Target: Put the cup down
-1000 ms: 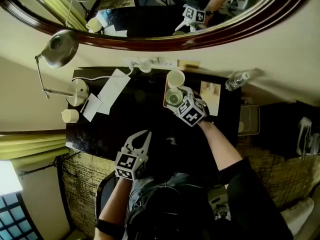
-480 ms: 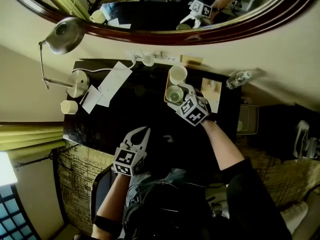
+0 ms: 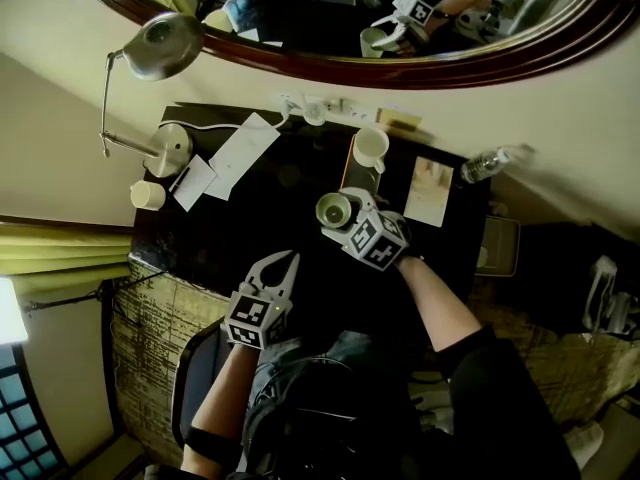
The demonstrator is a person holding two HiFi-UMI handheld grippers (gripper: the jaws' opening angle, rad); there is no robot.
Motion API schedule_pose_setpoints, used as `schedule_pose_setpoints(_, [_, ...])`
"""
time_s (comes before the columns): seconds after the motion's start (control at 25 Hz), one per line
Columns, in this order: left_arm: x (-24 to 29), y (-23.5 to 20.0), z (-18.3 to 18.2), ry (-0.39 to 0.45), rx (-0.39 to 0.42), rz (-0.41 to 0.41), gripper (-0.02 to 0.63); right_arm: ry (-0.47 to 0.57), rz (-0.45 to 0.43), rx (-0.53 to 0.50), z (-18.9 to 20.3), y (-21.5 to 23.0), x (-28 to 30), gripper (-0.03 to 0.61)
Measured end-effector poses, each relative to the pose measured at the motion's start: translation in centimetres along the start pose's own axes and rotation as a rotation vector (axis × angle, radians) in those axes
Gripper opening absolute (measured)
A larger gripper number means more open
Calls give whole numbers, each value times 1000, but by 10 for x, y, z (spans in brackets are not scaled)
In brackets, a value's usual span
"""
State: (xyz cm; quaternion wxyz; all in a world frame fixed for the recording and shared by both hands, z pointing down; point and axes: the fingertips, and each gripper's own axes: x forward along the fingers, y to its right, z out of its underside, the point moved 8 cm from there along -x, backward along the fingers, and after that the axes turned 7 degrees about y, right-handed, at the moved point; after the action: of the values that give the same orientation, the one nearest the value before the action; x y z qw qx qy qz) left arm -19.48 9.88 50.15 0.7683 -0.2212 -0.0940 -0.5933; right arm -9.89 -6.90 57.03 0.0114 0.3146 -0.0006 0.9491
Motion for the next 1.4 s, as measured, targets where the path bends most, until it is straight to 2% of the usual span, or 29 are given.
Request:
schedule_pose_setpoints(0.16, [-12,-5,4,3,-11,-28,3,7,-60,-49,-9,-25,20,369])
schedule_pose_setpoints(0.28, [-19,-8,7,4,-18,-44,3,-4,-115,-69,-4,-42,36,370])
schedule_pose_setpoints(0.6, [-35,-17,13,8,-31,-86,3,-37,-197,-139,9,-66,54,376])
schedule_pose_setpoints(1.12, [-39,-22,13,24,-42,-95,3,-12,-196,-150,0,-67,49,422])
schedule_pose_setpoints(1.36, [-38,-24,4,28,-26,-74,4,26,-178,-136,-15,-66,27,415])
schedule_pose_setpoints(1.4, [-38,-25,2,29,-23,-69,4,42,-168,-124,-18,-65,22,372])
